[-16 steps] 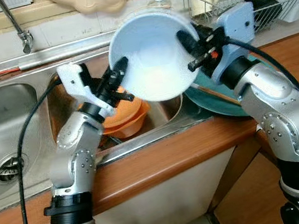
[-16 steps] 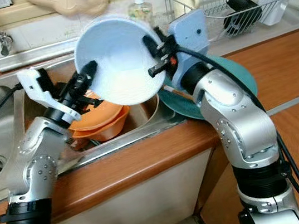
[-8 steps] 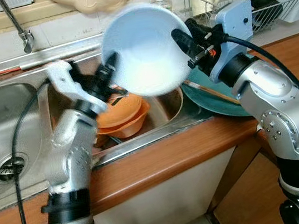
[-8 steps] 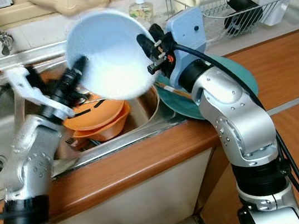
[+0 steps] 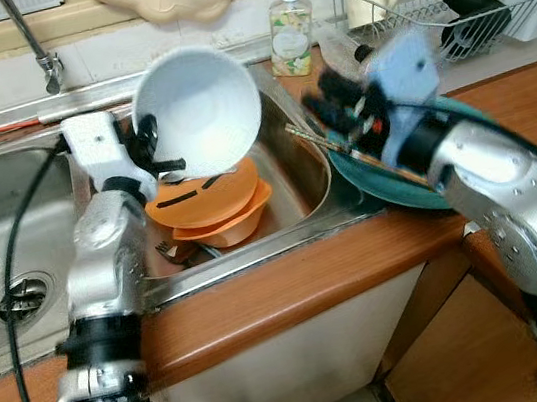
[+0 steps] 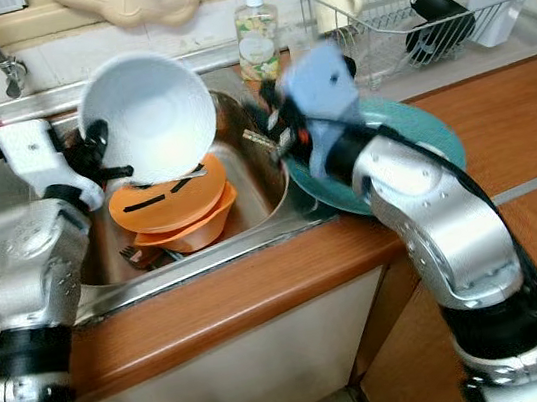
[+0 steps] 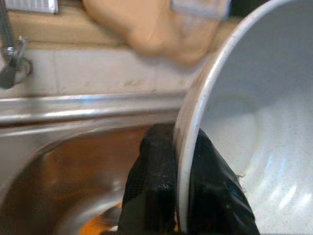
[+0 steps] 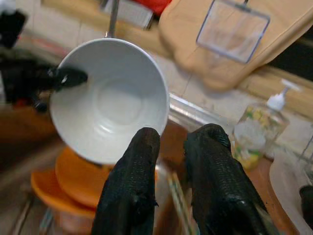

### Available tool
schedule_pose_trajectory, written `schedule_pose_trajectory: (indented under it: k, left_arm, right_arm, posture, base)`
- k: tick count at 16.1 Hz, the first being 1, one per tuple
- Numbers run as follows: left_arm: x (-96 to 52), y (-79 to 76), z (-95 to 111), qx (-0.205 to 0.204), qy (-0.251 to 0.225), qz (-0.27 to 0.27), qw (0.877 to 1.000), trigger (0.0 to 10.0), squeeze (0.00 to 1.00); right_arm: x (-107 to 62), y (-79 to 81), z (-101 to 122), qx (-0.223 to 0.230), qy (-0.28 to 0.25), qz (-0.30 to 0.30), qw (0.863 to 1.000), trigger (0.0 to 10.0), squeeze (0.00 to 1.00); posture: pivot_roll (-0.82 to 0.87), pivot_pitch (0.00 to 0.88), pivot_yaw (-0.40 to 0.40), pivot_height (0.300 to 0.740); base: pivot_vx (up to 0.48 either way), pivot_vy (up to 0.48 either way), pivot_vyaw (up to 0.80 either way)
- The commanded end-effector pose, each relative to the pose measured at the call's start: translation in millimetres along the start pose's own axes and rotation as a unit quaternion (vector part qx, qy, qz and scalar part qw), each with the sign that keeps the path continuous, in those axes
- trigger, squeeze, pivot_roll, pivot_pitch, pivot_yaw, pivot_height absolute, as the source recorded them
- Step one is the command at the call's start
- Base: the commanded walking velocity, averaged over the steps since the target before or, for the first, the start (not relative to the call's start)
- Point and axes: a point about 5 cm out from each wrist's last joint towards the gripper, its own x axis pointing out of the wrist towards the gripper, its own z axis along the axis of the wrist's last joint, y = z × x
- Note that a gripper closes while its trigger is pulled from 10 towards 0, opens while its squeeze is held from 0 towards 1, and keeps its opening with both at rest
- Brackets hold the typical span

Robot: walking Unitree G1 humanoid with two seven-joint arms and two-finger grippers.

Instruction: Kitchen organization

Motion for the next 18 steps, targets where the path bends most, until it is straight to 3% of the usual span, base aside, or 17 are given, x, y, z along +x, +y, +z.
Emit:
schedule_pose_trajectory:
  k: [1,4,6,8,9,10,16,17,18]
  left_arm:
    - [5.6,0.4,-1.8,0.042,0.019,0.010,0.999,0.0,0.00]
    - [10.0,-8.2,-26.0,0.078,0.095,-0.013,0.992,0.0,0.00]
    - [11.5,-12.2,-36.5,0.080,0.131,-0.021,0.988,0.0,0.00]
    - [11.4,-15.3,-46.3,0.105,0.163,-0.038,0.980,1.7,0.00]
    - [9.5,-19.3,-54.5,0.116,0.189,-0.054,0.974,6.9,0.00]
    - [8.8,-20.6,-58.3,0.121,0.201,-0.058,0.970,10.0,0.00]
    - [4.7,-20.1,-68.8,0.137,0.239,-0.066,0.959,10.0,0.00]
    - [4.5,-19.5,-69.0,0.137,0.242,-0.066,0.958,10.0,1.00]
    - [4.3,-19.1,-69.2,0.136,0.243,-0.067,0.958,10.0,1.00]
  right_arm:
    - [-2.9,7.0,-2.2,-0.009,0.016,0.027,0.999,10.0,0.00]
    - [-8.2,17.5,-10.7,-0.023,0.049,0.075,0.996,10.0,0.00]
    - [-12.2,23.9,-15.7,-0.030,0.070,0.109,0.991,10.0,0.00]
    - [-16.7,28.3,-21.2,-0.037,0.091,0.133,0.986,10.0,0.00]
    - [-18.5,28.7,-23.4,-0.039,0.099,0.135,0.985,10.0,0.00]
    - [-19.4,29.0,-24.1,-0.040,0.103,0.136,0.985,10.0,0.00]
    - [-20.1,28.8,-26.0,-0.046,0.112,0.135,0.983,10.0,0.00]
    - [-20.1,28.8,-26.2,-0.047,0.112,0.135,0.983,10.0,0.00]
    - [-20.0,28.8,-26.3,-0.047,0.112,0.134,0.983,10.0,0.00]
  posture:
    - [-0.19,0.000,0.050,0.740]
    - [-0.20,0.000,0.050,0.740]
    - [-0.20,0.000,0.050,0.740]
    - [-0.21,0.000,0.051,0.740]
    - [-0.21,0.000,0.053,0.740]
    - [-0.21,0.000,0.054,0.740]
    - [-0.21,0.000,0.051,0.740]
    - [-0.21,0.000,0.052,0.740]
    - [-0.21,0.000,0.052,0.740]
  base:
    - [0.000,0.000,0.00]
    - [0.000,0.000,0.00]
    - [0.000,0.000,0.00]
    - [0.000,0.000,0.00]
    - [0.000,0.000,0.00]
    - [0.000,0.000,0.00]
    - [0.000,0.000,0.00]
    - [0.000,0.000,0.00]
    - [0.000,0.000,0.00]
